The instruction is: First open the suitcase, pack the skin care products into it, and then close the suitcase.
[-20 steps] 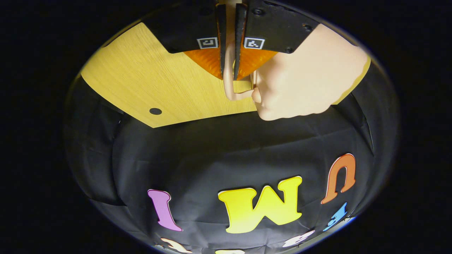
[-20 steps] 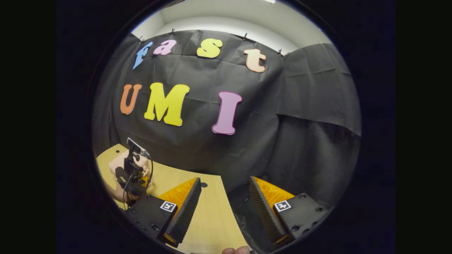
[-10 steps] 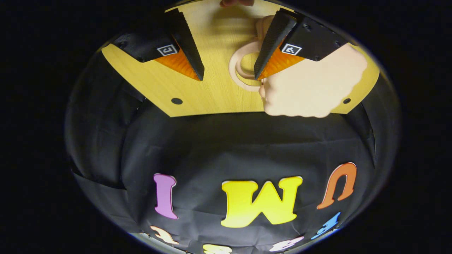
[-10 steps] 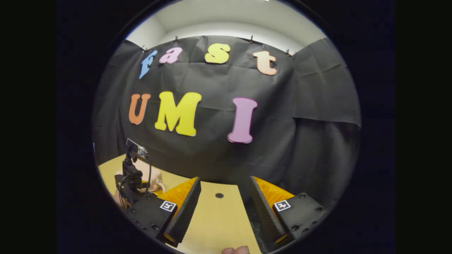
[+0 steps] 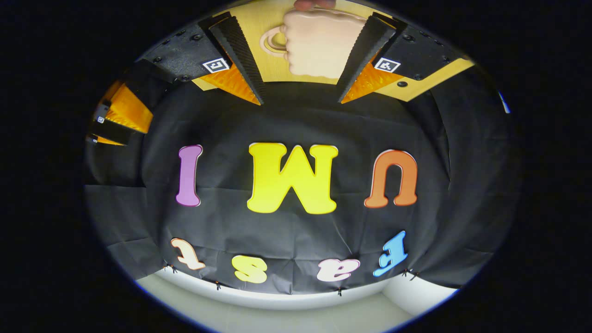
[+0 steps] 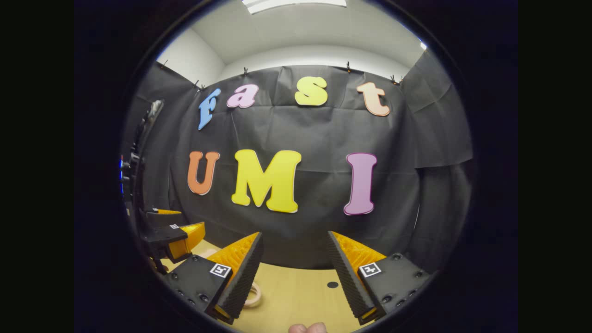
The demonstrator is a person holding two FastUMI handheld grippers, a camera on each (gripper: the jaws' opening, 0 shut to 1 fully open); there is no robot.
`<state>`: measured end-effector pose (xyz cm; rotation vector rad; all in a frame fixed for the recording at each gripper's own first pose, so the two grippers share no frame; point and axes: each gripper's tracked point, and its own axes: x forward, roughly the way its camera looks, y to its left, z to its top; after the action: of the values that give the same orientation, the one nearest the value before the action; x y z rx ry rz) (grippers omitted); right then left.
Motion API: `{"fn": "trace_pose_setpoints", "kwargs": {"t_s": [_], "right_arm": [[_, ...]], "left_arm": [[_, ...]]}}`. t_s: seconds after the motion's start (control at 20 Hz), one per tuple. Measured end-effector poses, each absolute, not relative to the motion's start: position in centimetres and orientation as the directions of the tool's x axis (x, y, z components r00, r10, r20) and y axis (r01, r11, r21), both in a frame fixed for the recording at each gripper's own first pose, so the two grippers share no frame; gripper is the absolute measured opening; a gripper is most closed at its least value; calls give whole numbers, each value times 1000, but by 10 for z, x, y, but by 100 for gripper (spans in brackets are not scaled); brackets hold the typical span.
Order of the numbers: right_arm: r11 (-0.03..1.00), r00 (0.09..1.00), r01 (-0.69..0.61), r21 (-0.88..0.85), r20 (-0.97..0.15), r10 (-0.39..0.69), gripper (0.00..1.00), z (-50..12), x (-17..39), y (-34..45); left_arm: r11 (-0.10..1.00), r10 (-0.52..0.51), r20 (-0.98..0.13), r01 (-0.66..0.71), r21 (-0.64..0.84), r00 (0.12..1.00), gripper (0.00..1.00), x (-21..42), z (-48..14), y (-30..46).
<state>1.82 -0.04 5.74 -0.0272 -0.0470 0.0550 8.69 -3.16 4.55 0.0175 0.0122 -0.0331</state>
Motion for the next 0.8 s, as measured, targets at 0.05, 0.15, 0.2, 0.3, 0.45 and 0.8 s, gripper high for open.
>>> {"fn": "trace_pose_setpoints", "kwargs": {"t_s": [0.05,0.15,0.2,0.3,0.45,0.8], "right_arm": [[998,998,-52,-23,44,53,81,56,18,6],[999,998,-53,-14,37,53,82,54,16,17],[999,998,-50,-15,35,51,82,54,15,21],[999,999,-40,-24,34,41,82,54,16,25],[999,999,-34,-29,20,35,82,51,16,31],[999,999,-30,-26,10,30,81,50,15,35]], "left_arm": [[999,-26,-9,26,18,1000,97,84,50,-25],[1000,-20,-18,20,-4,1000,98,75,48,-18],[1000,-16,-24,15,-16,1000,98,71,46,-15],[999,5,-19,-6,-34,1000,98,64,45,-9],[999,16,-13,-16,-28,1000,98,62,48,-4],[1000,-8,10,8,-19,1000,98,62,53,-6]]}}
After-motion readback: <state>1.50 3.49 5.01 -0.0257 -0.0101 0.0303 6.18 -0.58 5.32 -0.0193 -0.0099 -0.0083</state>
